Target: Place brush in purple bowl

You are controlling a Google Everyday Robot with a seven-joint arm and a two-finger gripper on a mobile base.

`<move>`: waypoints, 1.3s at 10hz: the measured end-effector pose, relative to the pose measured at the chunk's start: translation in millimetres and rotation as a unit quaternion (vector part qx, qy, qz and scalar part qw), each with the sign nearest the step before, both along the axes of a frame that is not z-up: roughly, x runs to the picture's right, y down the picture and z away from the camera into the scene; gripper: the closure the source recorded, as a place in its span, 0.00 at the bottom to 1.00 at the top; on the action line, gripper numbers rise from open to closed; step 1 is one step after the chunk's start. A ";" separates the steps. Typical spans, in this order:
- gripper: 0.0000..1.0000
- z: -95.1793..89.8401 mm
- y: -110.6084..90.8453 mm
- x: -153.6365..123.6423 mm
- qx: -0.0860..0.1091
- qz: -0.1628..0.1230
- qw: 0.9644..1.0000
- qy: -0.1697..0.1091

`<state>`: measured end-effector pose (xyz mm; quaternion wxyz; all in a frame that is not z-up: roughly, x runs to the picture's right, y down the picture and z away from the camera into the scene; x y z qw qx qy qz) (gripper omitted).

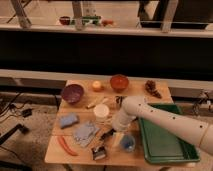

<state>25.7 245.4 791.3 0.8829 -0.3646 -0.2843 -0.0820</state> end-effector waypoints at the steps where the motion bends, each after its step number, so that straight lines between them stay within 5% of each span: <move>1: 0.20 0.4 1.1 -1.3 0.000 -0.002 1.000 -0.002; 8: 0.81 0.2 4.1 -8.1 0.001 -0.019 1.000 -0.022; 13: 0.84 -13.9 -8.1 -13.2 0.022 -0.029 0.999 -0.038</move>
